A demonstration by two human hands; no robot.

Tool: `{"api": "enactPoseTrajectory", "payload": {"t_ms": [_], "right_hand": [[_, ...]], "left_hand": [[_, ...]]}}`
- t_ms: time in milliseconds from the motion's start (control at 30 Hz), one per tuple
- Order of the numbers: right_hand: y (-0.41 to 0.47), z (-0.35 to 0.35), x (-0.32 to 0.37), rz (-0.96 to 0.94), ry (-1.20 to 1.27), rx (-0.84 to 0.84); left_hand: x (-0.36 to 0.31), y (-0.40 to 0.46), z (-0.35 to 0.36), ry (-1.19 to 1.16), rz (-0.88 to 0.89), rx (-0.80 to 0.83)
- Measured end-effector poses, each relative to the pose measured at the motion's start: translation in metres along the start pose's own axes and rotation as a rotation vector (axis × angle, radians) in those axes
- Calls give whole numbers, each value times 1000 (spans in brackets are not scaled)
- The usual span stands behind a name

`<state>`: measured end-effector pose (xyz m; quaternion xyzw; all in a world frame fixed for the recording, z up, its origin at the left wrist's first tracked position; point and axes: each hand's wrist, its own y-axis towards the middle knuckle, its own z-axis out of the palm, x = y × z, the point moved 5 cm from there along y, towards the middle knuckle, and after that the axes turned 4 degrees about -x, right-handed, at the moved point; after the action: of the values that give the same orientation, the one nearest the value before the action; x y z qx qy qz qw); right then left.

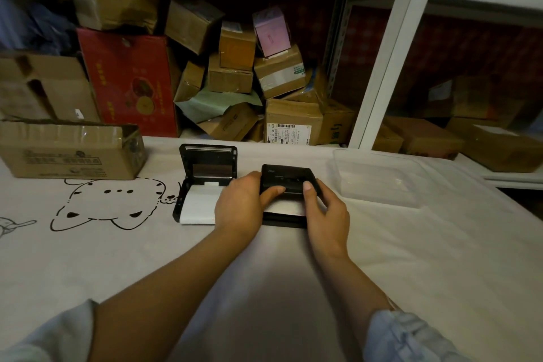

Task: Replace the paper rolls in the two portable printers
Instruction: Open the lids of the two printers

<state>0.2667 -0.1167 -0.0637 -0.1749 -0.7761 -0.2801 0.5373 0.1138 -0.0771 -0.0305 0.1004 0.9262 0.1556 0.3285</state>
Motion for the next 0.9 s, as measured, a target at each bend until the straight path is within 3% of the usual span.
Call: {"api": "enactPoseTrajectory", "payload": {"t_ms": [100,267,367,467,634,901], "right_hand": [[7,5,3,80,48,-7],[20,2,8,134,110,-17],[15,9,-3,108,-44,56],[3,17,-11,64,-209,95],[1,11,-14,68,-245,35],[7,15,-16,53,-315,44]], "left_hand": [[-5,15,-14,137,33,19],[-28,34,-30,557,256,59],[-36,43,-34,711,319,68],[-40,53,-32,628,337,-1],[-31,66,-26,274,193,-111],[-29,61,-13,315,166,-34]]}}
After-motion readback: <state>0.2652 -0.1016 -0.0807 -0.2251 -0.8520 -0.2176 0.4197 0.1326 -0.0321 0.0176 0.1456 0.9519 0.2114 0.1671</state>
